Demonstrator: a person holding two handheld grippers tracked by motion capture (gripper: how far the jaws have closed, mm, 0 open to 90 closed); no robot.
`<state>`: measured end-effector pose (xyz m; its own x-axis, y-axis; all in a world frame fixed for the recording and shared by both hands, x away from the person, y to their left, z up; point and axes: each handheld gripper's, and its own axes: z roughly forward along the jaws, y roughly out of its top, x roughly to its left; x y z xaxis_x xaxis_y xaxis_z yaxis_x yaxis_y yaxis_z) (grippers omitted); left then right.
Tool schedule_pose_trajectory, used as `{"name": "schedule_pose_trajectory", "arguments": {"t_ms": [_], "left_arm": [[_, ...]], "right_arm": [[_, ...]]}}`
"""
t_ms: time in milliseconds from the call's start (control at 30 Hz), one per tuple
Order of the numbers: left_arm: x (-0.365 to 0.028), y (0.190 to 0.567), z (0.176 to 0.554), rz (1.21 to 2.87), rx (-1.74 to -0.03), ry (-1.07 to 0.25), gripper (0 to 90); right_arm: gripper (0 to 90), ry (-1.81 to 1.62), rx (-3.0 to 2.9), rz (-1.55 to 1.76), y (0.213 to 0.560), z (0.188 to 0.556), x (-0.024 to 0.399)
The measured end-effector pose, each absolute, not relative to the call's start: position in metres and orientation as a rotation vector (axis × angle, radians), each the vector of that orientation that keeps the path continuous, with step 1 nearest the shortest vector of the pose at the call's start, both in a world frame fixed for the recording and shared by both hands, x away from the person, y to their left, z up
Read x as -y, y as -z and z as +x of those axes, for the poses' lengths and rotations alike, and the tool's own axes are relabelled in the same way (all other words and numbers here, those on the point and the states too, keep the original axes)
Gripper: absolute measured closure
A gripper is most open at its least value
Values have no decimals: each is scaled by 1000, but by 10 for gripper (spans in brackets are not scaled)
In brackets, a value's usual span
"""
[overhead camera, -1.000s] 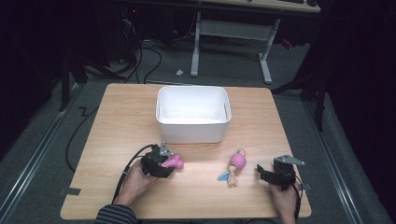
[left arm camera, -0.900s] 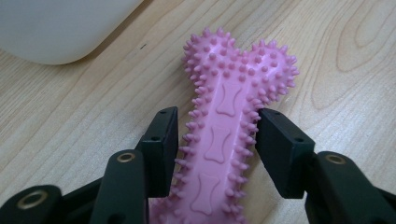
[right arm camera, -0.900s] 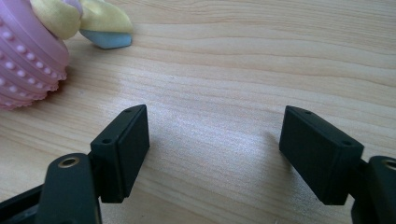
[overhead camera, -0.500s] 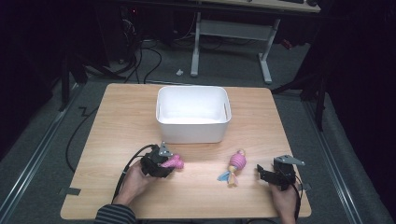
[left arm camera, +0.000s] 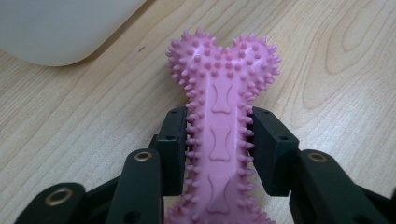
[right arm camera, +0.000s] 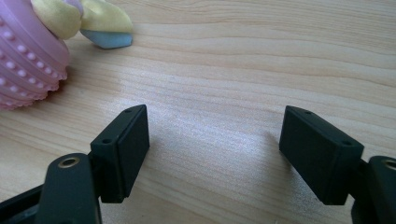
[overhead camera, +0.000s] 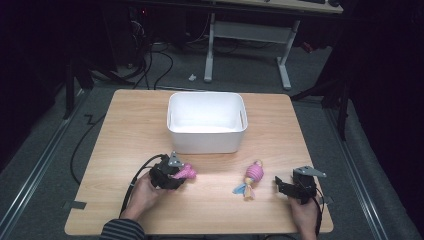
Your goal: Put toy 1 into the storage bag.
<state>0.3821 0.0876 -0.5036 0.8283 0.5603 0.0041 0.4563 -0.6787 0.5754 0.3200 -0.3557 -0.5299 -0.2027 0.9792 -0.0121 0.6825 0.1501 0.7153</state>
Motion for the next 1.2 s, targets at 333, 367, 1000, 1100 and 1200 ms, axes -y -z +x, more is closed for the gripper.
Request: {"name": "schedule_pose_trajectory", "arguments": {"t_ms": [333, 367, 1000, 1100, 1200], "left_arm": [[-93, 494, 379, 2395, -764, -223, 592], [-95, 493, 378, 2392, -765, -219, 593], [-104, 464, 371, 2338, -772, -209, 594], [-104, 460, 373, 2341, -771, -202, 594], [-103, 455, 374, 2332, -766, -198, 595]], "right_arm": [[243, -810, -1951, 1581, 530, 320, 356], [243, -809, -1952, 1582, 530, 320, 356], [243, -812, -1952, 1579, 530, 320, 356], [243, -809, -1953, 1578, 530, 320, 356], [243, -810, -1953, 1579, 530, 320, 356]]}}
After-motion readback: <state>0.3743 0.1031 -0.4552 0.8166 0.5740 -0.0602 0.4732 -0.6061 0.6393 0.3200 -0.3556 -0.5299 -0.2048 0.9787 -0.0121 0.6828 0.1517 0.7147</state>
